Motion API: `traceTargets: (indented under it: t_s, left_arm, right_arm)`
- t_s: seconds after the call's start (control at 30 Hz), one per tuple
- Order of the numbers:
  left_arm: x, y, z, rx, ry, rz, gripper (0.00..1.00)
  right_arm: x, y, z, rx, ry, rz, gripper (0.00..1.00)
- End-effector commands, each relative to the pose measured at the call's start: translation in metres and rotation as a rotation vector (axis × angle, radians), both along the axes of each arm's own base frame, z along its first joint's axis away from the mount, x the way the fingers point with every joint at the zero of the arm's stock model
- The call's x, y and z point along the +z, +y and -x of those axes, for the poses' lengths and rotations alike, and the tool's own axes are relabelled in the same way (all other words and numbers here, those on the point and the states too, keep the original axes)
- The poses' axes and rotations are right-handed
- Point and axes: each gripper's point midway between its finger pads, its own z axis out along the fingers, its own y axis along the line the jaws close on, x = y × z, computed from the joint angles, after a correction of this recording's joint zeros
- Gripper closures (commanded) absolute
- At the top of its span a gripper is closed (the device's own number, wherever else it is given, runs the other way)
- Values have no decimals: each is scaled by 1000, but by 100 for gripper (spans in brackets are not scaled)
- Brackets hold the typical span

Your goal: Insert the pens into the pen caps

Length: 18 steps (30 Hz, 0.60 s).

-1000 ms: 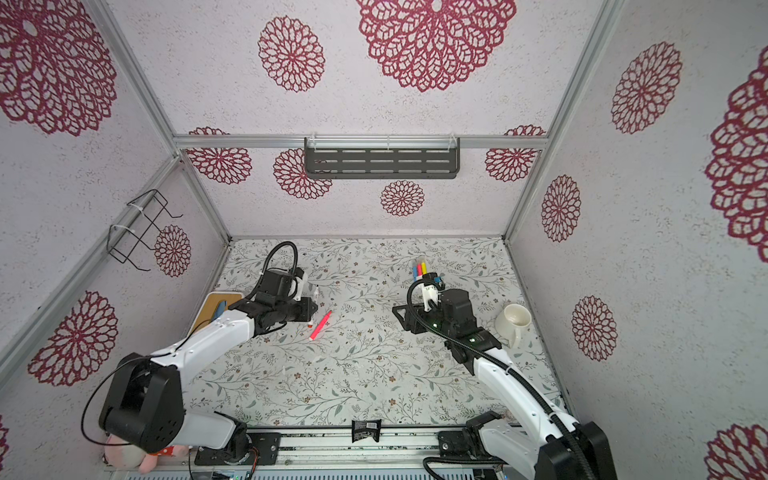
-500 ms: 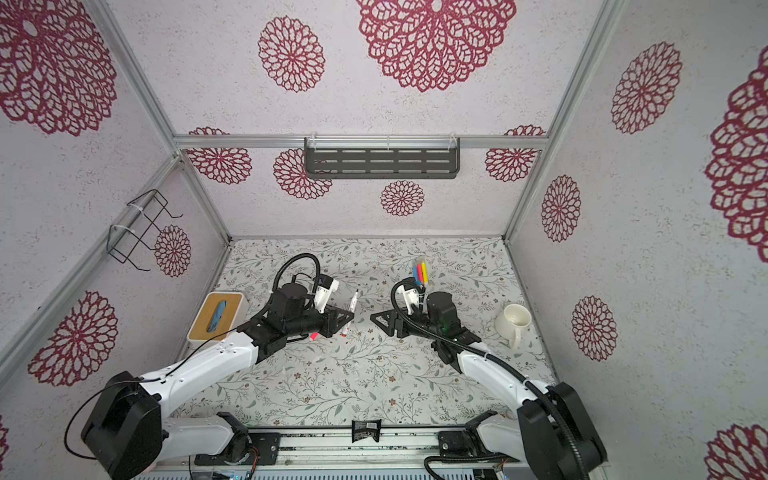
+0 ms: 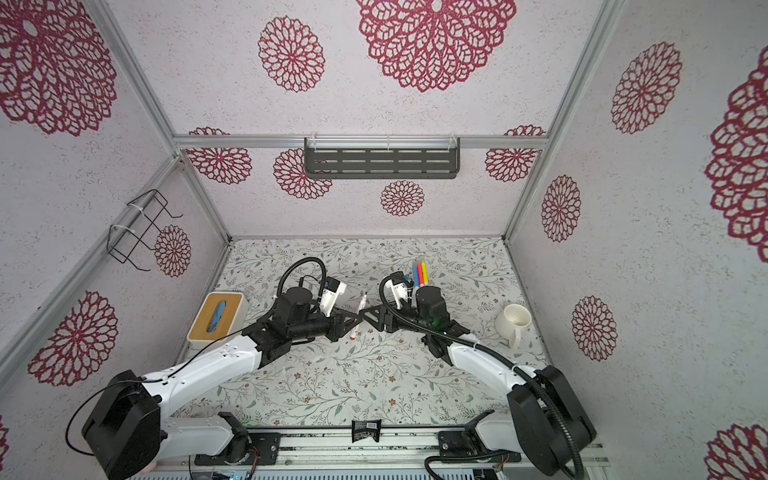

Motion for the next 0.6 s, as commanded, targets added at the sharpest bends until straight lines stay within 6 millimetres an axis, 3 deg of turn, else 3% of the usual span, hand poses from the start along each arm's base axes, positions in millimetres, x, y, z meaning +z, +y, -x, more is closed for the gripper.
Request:
traceTargets:
  t_s: [0.0,0.13,0.37,0.43,0.5,0.57]
  left_arm:
    - [11,-7,3,-24,-28,32,90]
    - [12,-10,5,-34,-32,32,90]
    - [15,-15,8,-60,-33,41,90]
    - [13,-15,6,-54,-29,34,85]
    - [10,-13,5,-43,-25,22,69]
    - [8,-13,4,-40,-22,17,63]
  right_arm:
    - [26,8,-4,24,-68,-50,46]
    - [29,11,-4,36,-64,-71,56]
    - [27,10,-3,31,-51,-78,86]
    - [26,10,-3,26,-49,-80,90]
    - [27,9,-3,20,-51,-84,92]
    - [29,8,-3,16,-56,-91,92]
